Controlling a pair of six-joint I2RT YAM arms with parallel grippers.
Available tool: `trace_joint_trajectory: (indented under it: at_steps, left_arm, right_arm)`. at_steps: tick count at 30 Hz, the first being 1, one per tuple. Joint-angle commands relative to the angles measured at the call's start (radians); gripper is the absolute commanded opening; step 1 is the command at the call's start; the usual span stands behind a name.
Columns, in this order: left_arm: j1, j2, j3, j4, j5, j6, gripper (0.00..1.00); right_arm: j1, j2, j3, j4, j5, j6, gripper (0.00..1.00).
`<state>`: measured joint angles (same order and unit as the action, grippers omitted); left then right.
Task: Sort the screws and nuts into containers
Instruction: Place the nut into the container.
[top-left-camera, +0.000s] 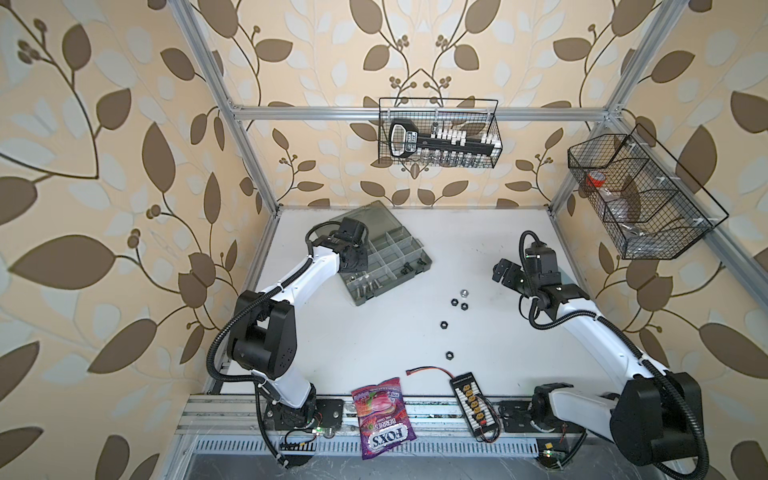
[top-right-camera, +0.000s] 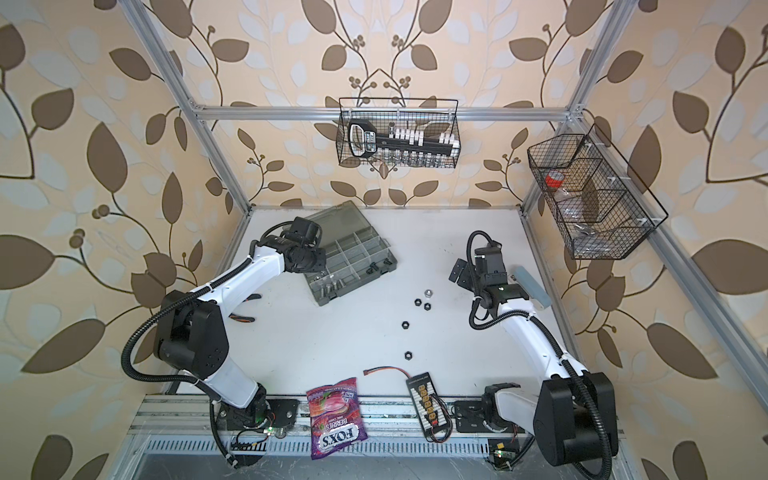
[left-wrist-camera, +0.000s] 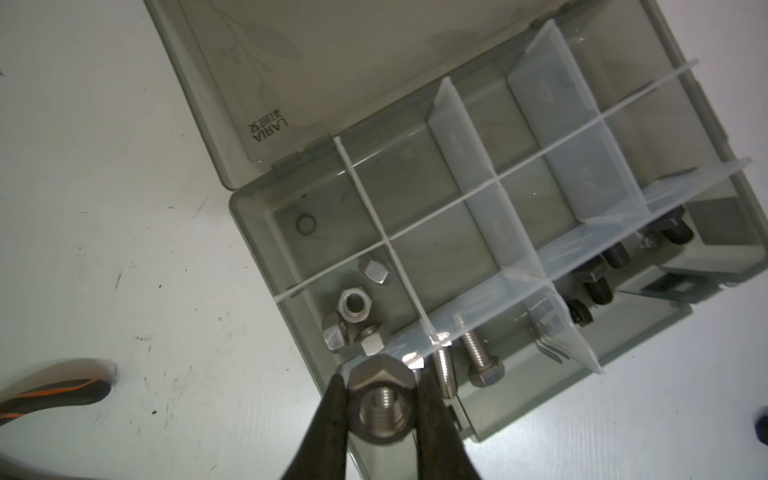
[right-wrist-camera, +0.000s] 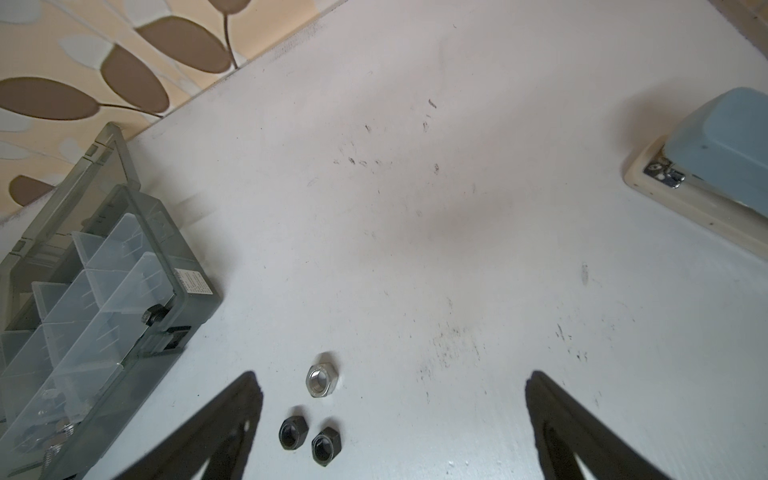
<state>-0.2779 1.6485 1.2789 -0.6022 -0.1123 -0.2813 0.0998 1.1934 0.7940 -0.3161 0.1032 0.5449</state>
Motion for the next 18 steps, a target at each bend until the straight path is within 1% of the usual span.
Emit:
trace_joint_trajectory:
  at_steps: [1,5,13,15,18]
  left_arm:
    - [0.030,0.035,-0.005,0.033,0.043,-0.004,0.10]
    - [0.040,0.076,0.010,0.037,0.064,-0.003,0.09]
    - [0.054,0.139,0.018,0.042,0.058,-0.005,0.10]
    - [0.054,0.151,0.019,0.044,0.059,-0.005,0.13]
    - [0.054,0.162,0.025,0.047,0.062,-0.008,0.25]
  right_arm:
    - [-0.003,-0.012,-0.021,0.003,-0.008,-0.016,1.00]
    - [-0.003,-0.015,-0.024,0.002,-0.002,-0.016,1.00]
    - [-0.003,-0.020,-0.025,0.002,-0.002,-0.012,0.99]
    - [-0.003,-0.023,-0.026,0.002,0.001,-0.012,1.00]
    - [-0.003,-0.023,-0.027,0.002,0.001,-0.010,1.00]
